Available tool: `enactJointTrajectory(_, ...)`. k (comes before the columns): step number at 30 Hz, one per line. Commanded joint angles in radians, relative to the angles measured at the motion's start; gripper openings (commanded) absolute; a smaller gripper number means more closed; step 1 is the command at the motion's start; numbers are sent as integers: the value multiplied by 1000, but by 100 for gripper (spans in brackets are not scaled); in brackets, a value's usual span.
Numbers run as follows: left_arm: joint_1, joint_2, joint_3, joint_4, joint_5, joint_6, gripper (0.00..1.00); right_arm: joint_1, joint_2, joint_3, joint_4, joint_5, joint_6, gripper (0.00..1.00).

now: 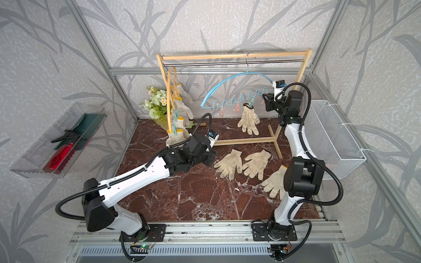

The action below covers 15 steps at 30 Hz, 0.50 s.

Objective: Clip the gloves onto a hanger to dry
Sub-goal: Open the clamp at the hanger, then pick up the glove from the center of the board.

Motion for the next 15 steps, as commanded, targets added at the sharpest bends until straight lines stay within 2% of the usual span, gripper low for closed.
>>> enactJointTrajectory(1,-5,95,15,53,51,-92,42,5,-22,-14,41,-2,13,19)
enactJointTrajectory(4,-6,245,103,6,64,-103,39,6,-26,-22,46,-3,16,19)
enactJointTrajectory(7,-5,395,258,-119,54,-129,35,8,-30,-31,49,-1,16,19)
enactJointTrajectory(15,-1,678,567,-269,28,-115,35,11,-39,-41,56,-1,20,20)
